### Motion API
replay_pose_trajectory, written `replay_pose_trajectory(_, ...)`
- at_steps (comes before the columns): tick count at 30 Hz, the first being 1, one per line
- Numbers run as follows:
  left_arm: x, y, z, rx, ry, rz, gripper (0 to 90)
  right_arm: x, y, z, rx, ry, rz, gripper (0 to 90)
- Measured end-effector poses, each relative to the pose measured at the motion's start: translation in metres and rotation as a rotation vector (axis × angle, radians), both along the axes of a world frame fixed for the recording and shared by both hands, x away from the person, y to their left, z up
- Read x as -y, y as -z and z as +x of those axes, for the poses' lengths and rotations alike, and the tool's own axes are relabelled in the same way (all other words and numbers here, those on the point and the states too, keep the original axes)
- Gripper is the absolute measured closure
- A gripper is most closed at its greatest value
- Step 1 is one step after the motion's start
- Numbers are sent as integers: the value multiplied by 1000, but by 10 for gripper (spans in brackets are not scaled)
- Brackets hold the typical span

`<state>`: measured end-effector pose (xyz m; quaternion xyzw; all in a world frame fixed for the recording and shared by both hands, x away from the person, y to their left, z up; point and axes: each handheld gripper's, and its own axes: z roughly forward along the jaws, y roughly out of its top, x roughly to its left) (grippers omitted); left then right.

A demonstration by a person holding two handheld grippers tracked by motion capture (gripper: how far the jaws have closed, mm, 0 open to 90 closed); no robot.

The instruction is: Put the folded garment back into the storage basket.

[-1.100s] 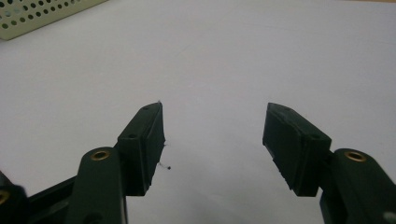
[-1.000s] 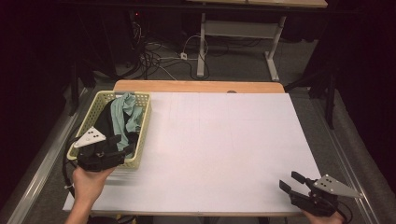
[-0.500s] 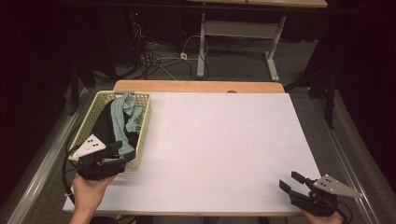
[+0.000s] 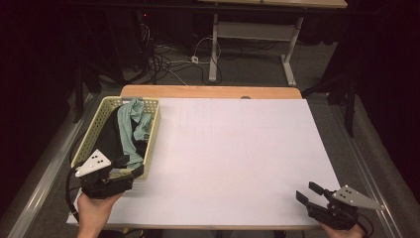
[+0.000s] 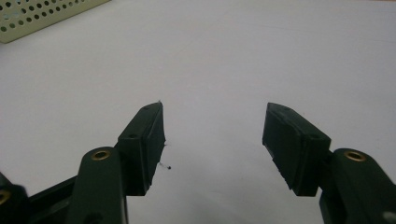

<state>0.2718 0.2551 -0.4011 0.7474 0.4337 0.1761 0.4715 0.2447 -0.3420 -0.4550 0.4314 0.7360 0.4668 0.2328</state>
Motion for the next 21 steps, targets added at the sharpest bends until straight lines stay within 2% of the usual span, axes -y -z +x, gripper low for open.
replay_pose_trajectory(12, 5, 10, -3, -13, 22, 8, 338, 0, 0, 0, -1, 1, 1, 396)
replay_pose_trajectory(21, 4, 17, -7, -9, 19, 9, 337, 1, 0, 0, -1, 0, 2, 396)
